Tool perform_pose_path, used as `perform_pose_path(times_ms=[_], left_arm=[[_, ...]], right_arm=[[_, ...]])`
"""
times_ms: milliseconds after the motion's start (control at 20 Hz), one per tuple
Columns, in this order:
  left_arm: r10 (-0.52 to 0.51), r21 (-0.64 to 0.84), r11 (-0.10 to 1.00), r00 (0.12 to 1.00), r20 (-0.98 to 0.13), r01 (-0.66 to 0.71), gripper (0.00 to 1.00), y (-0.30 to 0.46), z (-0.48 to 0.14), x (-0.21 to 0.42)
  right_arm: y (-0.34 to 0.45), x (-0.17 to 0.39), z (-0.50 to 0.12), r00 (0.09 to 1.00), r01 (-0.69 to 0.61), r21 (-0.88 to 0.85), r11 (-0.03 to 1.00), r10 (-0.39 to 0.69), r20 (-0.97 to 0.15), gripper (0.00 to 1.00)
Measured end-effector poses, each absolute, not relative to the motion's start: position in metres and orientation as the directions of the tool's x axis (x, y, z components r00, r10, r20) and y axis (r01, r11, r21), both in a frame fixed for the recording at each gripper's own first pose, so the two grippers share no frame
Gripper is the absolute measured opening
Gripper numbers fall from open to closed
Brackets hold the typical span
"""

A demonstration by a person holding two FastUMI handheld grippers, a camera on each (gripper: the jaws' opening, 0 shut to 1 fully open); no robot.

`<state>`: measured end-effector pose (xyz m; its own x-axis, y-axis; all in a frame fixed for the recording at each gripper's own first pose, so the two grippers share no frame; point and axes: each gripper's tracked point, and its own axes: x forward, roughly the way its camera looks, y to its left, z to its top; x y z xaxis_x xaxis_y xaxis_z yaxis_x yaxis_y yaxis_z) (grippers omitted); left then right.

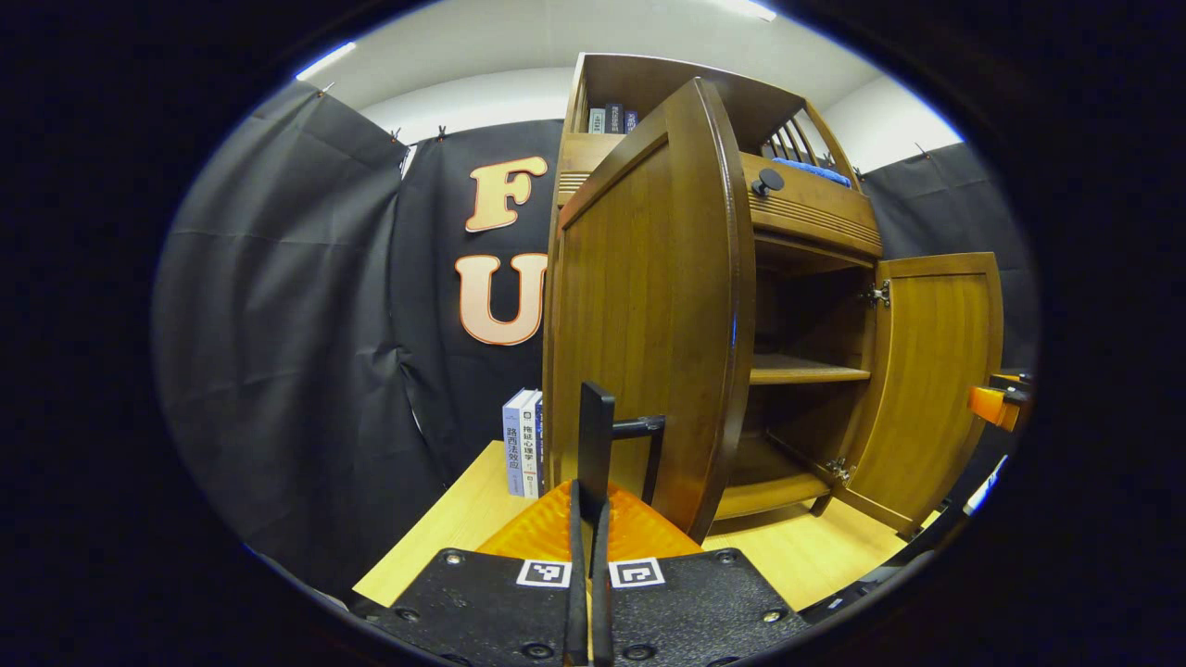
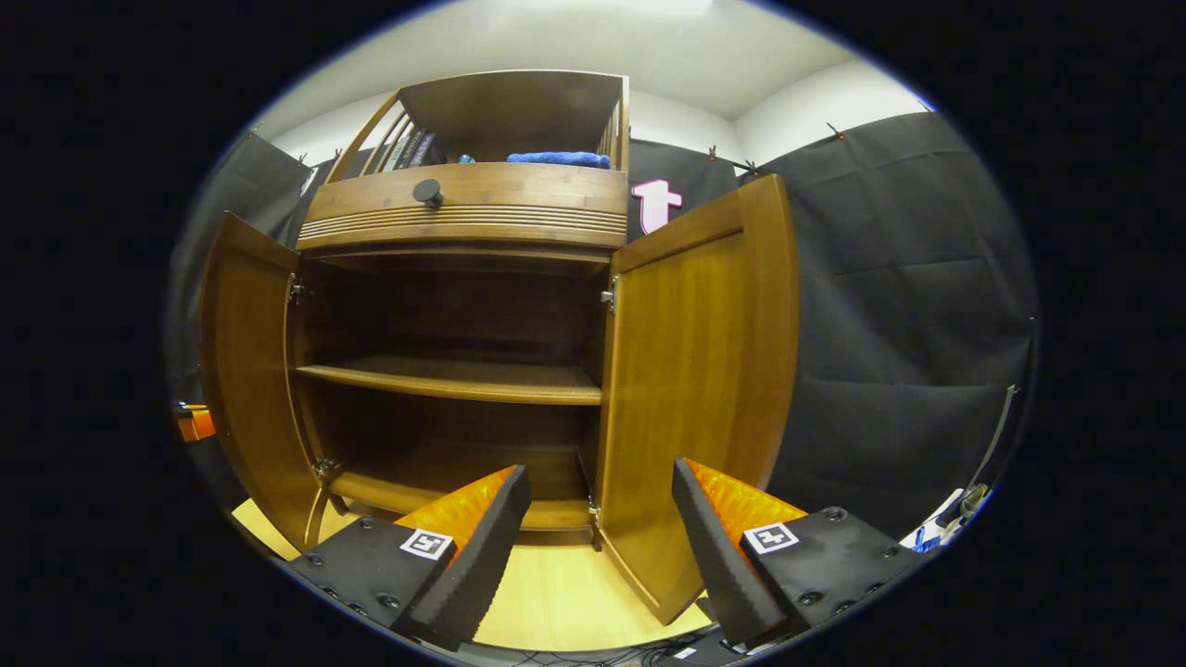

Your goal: Open the right door of the double-door shoe cabinet with the right hand, and open the left door with the left hand.

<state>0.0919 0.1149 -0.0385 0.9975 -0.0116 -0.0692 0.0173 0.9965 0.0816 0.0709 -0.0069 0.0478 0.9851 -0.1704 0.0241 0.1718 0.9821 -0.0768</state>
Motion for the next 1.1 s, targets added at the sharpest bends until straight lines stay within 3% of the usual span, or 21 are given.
perform_pose_path(times_ms=[1100], left_arm=[[-0.106, 0.039, 0.993, 0.991, -0.083, 0.11, 0.01, 0.114, -0.037, 0.087]], right_arm=[[0.103, 0.075, 0.042, 0.991, 0.133, -0.106, 0.985, -0.131, 0.031, 0.94]])
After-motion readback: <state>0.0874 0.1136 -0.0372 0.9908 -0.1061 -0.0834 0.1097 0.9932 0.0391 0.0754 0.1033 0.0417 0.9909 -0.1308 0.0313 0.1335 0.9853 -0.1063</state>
